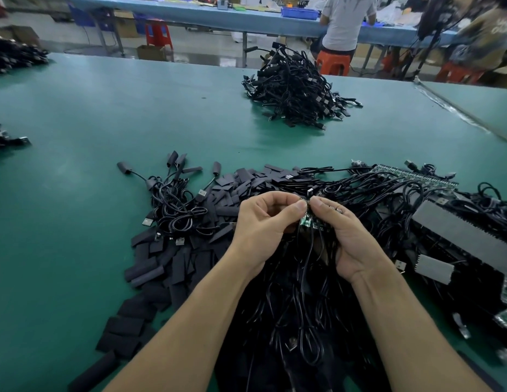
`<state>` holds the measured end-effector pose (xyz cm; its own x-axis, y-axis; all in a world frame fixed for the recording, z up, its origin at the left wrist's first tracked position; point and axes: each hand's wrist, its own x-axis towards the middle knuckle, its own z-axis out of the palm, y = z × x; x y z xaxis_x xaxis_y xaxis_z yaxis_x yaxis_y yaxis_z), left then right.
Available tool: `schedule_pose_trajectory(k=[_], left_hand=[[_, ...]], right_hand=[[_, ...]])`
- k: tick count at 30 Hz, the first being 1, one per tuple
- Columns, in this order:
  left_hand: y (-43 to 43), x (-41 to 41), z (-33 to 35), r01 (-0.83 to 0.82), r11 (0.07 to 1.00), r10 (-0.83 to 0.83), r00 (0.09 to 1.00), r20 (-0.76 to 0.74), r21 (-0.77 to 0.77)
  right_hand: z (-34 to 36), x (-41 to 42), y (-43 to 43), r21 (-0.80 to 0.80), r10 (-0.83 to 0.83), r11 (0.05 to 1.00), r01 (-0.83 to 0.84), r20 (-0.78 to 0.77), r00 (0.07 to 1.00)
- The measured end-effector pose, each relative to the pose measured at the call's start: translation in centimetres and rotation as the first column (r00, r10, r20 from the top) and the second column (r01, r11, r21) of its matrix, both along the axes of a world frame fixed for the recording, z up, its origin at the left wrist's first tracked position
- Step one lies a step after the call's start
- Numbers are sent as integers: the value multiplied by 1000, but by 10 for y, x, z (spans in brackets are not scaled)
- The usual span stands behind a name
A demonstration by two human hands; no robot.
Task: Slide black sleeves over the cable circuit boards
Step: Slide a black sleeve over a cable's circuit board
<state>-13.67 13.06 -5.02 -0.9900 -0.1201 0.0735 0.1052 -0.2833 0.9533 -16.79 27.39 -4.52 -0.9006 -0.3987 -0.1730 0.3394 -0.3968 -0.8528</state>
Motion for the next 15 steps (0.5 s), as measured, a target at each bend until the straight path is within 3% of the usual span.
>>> schedule_pose_trajectory(k=[15], left_hand=[[-2, -5, -3, 96, 987, -99, 995, 17, 126]], right_hand=[[5, -2, -14, -128, -38, 991, 38, 1, 999]])
